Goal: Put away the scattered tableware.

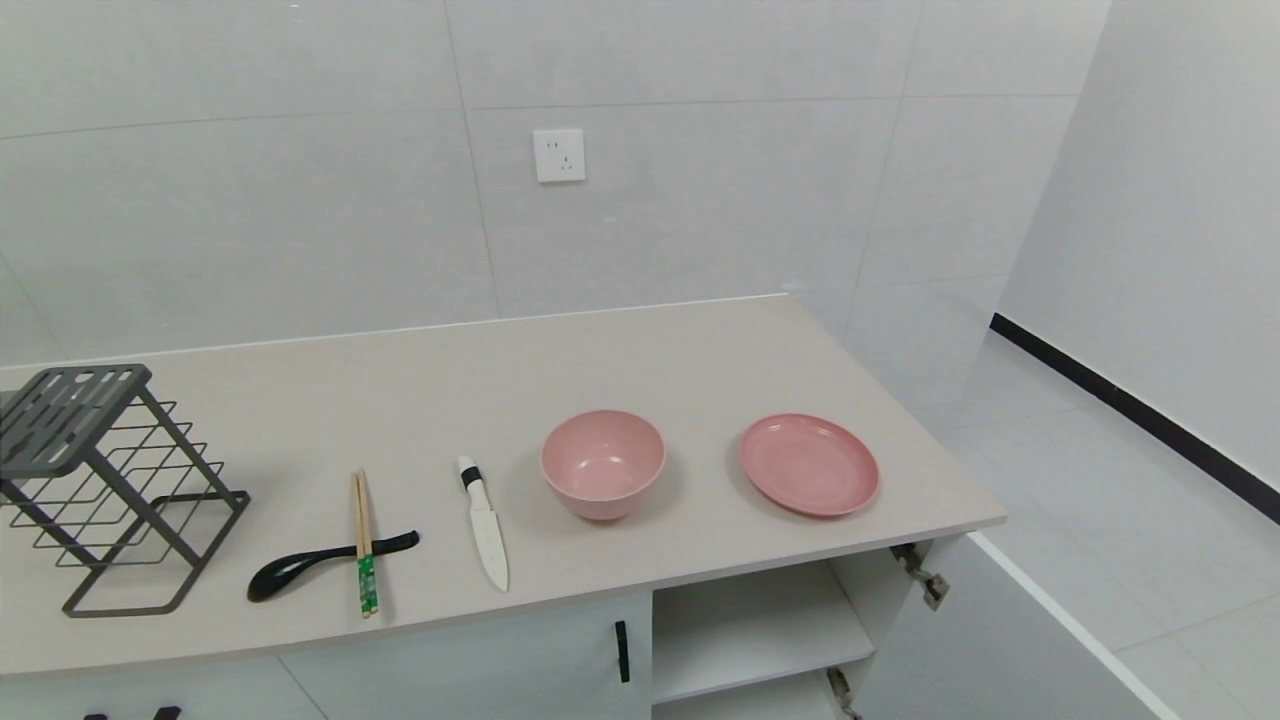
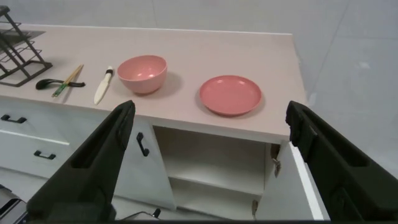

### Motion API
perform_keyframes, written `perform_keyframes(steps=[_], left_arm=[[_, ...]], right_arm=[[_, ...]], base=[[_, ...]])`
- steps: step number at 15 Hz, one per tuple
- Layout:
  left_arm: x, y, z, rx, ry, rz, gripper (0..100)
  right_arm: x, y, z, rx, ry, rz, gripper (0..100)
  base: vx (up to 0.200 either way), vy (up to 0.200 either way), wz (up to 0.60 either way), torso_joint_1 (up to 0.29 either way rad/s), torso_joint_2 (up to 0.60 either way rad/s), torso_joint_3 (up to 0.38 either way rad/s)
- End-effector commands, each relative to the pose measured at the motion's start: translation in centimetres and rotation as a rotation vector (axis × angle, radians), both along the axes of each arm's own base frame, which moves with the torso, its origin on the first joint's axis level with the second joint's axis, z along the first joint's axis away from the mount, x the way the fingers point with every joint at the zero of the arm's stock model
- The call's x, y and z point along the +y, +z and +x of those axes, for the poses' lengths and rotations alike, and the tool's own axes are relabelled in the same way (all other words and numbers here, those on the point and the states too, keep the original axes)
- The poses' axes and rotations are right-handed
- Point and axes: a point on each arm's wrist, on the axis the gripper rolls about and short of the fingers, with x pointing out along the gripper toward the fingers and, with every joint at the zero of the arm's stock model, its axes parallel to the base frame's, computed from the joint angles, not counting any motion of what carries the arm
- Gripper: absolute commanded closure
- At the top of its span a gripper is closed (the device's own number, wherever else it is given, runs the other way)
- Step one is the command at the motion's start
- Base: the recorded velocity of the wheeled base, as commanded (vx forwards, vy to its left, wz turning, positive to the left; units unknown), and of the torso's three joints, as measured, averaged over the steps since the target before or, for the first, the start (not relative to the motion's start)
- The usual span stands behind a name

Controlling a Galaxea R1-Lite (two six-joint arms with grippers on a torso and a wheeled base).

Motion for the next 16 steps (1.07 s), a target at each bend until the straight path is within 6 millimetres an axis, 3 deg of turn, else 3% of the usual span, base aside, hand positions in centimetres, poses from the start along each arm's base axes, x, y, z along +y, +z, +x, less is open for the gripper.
perform_keyframes(steps=[1,5,9,16], left_arm=[[0.0,0.0,0.0,0.001,0.000,0.000,0],[0.0,0.0,0.0,0.001,0.000,-0.002,0],[0.0,0.0,0.0,0.001,0.000,-0.003,0],[0.0,0.0,0.0,0.001,0.002,-0.005,0]], right_arm=[[0.2,0.0,2.1,0.088,0.029,-0.006,0],[1.1,1.5,5.7,0.127,0.120,-0.016,0],[2.1,2.4,7.6,0.114,0.201,-0.060,0],[3.3,0.7,11.3,0.272,0.219,-0.106,0]], base=[[0.000,0.000,0.00,0.000,0.00,0.000],[0.000,0.000,0.00,0.000,0.00,0.000],[0.000,0.000,0.00,0.000,0.00,0.000],[0.000,0.000,0.00,0.000,0.00,0.000]])
